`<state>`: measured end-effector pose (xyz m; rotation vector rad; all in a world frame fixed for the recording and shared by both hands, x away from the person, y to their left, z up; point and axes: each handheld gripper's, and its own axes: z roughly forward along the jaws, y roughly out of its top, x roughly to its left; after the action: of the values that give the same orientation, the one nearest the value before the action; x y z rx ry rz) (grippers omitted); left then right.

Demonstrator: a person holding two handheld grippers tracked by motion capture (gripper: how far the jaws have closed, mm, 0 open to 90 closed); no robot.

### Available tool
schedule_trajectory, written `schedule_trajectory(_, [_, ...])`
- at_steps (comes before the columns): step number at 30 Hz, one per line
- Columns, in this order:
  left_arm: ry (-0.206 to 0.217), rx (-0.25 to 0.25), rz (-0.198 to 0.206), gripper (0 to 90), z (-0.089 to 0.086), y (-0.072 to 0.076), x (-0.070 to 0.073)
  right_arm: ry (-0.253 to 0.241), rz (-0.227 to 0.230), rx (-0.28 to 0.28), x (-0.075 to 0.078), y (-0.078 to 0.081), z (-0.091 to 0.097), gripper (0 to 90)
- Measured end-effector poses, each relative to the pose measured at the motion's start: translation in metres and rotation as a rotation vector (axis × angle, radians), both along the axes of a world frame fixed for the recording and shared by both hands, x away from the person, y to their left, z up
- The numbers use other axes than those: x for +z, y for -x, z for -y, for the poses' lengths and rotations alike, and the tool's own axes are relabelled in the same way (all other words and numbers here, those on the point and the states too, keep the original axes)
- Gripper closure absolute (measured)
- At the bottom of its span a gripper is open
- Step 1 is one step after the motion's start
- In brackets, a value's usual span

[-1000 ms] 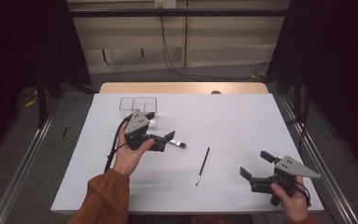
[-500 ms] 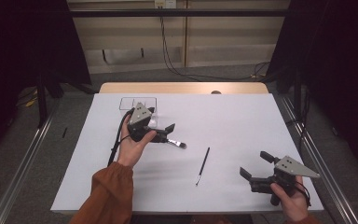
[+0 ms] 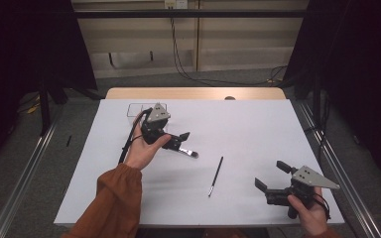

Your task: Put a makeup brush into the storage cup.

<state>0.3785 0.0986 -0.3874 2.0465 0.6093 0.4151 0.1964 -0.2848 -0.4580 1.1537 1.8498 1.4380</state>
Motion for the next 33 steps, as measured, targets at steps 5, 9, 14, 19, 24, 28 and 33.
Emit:
schedule_trajectory(5, [-0.089, -0.035, -0.014, 2.7, 0.005, -0.003, 0.001, -0.002, -0.001, 0.001, 0.000, 0.000, 0.000, 0.0])
schedule_trajectory(9, [-0.139, -0.052, -0.043, 3.0, 0.007, -0.009, -0.001, -0.003, 0.001, 0.001, 0.000, 0.000, 0.000, 0.0])
schedule_trajectory(14, [-0.198, -0.078, -0.083, 2.9, 0.010, -0.015, -0.005, -0.003, -0.002, 0.002, 0.000, 0.000, 0.000, 0.0])
schedule_trajectory(19, [-0.261, -0.116, -0.116, 3.3, 0.013, -0.018, -0.011, -0.002, -0.004, 0.003, 0.000, 0.000, 0.000, 0.0])
schedule_trajectory(24, [-0.332, -0.167, -0.158, 4.3, 0.019, -0.021, -0.017, -0.001, -0.006, 0.006, 0.000, 0.000, 0.000, 0.0])
schedule_trajectory(28, [-0.370, -0.196, -0.157, 4.3, 0.023, -0.023, -0.016, -0.002, -0.005, 0.007, 0.000, 0.000, 0.000, 0.0])
schedule_trajectory(33, [-0.403, -0.208, -0.190, 5.8, 0.029, -0.028, -0.020, -0.005, -0.006, 0.007, 0.000, 0.000, 0.000, 0.0])
